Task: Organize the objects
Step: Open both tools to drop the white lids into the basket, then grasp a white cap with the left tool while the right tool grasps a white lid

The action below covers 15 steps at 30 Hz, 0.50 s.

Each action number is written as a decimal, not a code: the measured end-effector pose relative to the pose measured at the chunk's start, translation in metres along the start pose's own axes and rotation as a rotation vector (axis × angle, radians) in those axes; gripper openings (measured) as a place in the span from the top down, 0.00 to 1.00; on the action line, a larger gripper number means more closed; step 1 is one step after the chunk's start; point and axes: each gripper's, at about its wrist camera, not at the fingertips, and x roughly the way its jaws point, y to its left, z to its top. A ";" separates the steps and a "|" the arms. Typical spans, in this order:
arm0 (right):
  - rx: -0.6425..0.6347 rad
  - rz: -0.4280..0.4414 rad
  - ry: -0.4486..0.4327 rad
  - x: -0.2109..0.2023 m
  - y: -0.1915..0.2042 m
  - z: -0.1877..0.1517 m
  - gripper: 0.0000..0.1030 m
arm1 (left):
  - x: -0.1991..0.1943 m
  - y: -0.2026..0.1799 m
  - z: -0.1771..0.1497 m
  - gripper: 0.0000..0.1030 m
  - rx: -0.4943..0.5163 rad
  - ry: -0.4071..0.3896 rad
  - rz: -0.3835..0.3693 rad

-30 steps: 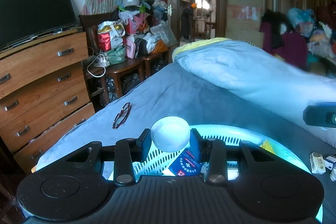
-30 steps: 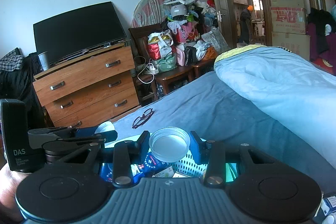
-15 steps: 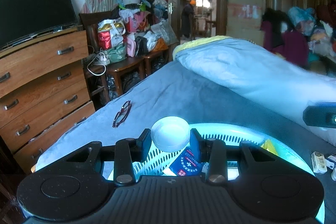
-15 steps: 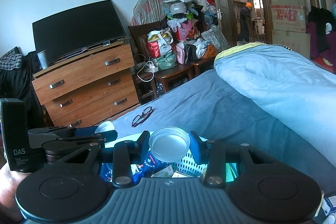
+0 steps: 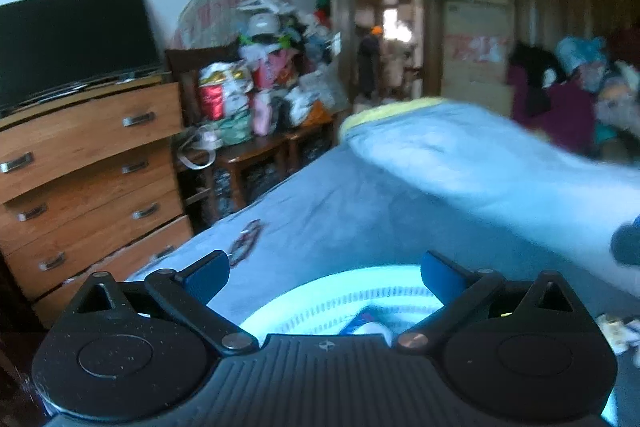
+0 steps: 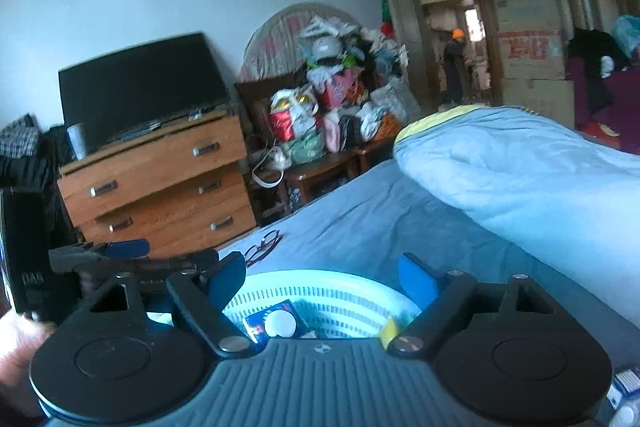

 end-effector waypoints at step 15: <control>0.119 -0.557 0.124 -0.158 -0.206 -0.222 0.29 | -0.060 -0.228 -0.107 0.00 0.286 -0.006 -0.636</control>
